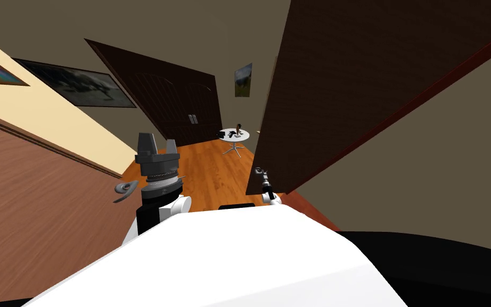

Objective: Push the door open

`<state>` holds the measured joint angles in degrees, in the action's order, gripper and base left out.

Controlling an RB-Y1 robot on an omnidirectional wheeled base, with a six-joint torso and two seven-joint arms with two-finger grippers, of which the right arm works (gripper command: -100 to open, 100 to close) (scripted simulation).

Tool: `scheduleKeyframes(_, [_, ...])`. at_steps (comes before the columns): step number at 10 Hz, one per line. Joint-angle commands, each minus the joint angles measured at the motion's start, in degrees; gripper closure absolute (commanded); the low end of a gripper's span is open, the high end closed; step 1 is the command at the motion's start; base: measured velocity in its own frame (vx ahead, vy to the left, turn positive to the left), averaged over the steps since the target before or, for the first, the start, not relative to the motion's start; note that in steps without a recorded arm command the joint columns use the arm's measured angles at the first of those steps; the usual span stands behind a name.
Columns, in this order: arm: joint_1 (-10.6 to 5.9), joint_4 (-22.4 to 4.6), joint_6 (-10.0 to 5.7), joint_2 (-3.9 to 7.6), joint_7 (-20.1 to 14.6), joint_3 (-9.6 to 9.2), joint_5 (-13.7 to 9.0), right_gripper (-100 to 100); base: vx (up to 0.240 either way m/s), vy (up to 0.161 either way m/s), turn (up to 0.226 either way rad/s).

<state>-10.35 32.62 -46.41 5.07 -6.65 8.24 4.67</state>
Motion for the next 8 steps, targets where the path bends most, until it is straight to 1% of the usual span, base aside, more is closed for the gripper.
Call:
scheduleKeyframes(1, [-0.75, -0.78, -0.62, 0.45, 0.3, 0.83, -0.51, 100, 0.167, 0.059, -0.037])
scheduleKeyframes(5, [-0.61, -0.86, -0.61, 0.81, 1.08, 2.67, -1.63, 100, 0.182, 0.044, -0.031])
scheduleKeyframes(7, [-0.61, -0.86, -0.61, 0.81, 1.08, 2.67, -1.63, 100, 0.084, 0.031, -0.016])
scheduleKeyframes(8, [-0.53, -0.91, -0.6, 0.99, 1.55, 3.77, -2.3, 100, 0.131, 0.046, -0.046])
